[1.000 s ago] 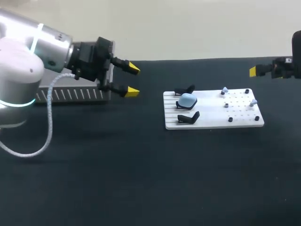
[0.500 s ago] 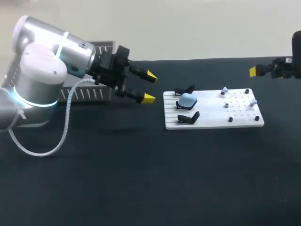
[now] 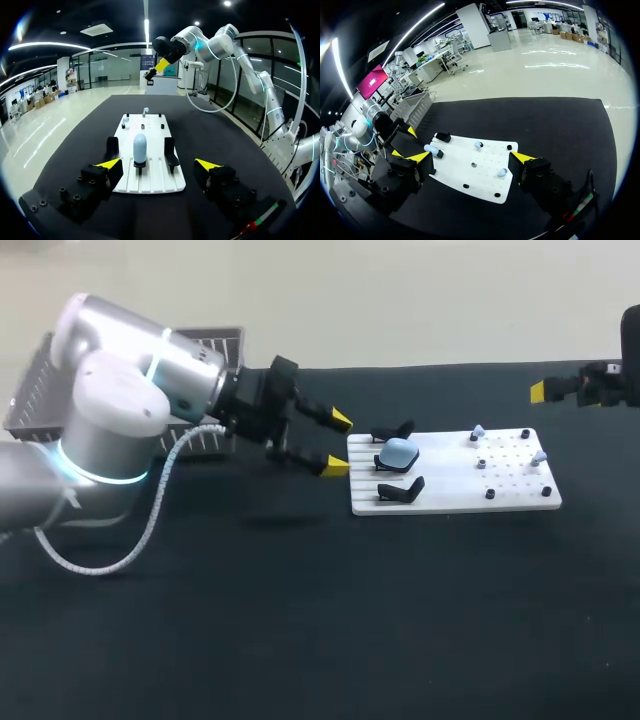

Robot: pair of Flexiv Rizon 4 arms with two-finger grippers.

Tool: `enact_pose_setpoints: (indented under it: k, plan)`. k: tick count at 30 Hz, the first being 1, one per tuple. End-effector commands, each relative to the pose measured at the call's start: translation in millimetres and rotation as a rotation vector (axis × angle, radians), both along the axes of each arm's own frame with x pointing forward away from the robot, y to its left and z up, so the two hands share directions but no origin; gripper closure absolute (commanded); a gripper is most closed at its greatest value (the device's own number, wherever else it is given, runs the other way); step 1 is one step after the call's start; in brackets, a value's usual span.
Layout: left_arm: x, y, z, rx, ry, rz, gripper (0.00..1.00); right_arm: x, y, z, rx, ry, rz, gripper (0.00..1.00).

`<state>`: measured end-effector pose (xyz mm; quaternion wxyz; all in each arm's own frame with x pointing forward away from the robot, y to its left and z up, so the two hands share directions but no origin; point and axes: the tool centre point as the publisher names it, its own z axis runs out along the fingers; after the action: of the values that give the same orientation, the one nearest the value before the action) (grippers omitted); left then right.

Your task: Pick up each earbud case from the left stands, insert the matching earbuds, close the lid, and place the case in the box.

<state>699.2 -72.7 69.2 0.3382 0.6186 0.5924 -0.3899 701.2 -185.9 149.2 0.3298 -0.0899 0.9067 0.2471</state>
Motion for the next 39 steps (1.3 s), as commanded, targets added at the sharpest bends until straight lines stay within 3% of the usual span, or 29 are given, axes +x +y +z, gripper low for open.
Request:
enact_pose_setpoints:
  k: [1,2,4,7,10,12,13,16,30,34,39]
  plan:
    - [3.9,-6,-7.2,0.010,0.009,-0.006,0.00,-0.5,0,0,-0.002,0.000,-0.001,0.00]
    - [4.7,-7,-9.1,0.011,0.012,-0.009,0.00,-0.5,0,0,-0.002,0.000,-0.001,0.00]
    - [6.1,-9,-11.5,0.015,0.020,-0.011,0.18,-0.5,0,0,-0.002,0.000,-0.001,0.00]
    - [8.5,-12,-16.2,0.021,0.028,-0.013,0.04,-0.5,0,0,-0.002,0.000,-0.001,0.00]
    - [11.2,-14,-18.3,0.031,0.035,-0.018,0.07,-0.5,0,0,-0.002,0.000,-0.001,0.00]
    - [12.9,-16,-19.6,0.049,0.041,-0.020,0.38,-0.5,0,0,-0.002,0.000,-0.001,0.00]
    - [13.7,-16,-20.3,0.048,0.042,-0.020,0.40,-0.5,0,0,-0.002,0.000,-0.001,0.00]
    - [16.2,-18,-22.2,0.047,0.046,-0.024,0.27,-0.5,0,0,-0.002,0.000,-0.001,0.00]
    - [23.7,-32,-28.2,0.048,0.054,-0.054,0.33,-0.5,0,0,-0.002,0.000,-0.001,0.00]
    - [25.9,-36,-29.9,0.061,0.060,-0.060,0.41,-0.5,0,0,-0.002,0.000,-0.001,0.00]
    - [27.6,-38,-31.5,0.062,0.064,-0.064,0.42,-0.5,0,0,-0.002,0.000,-0.001,0.00]
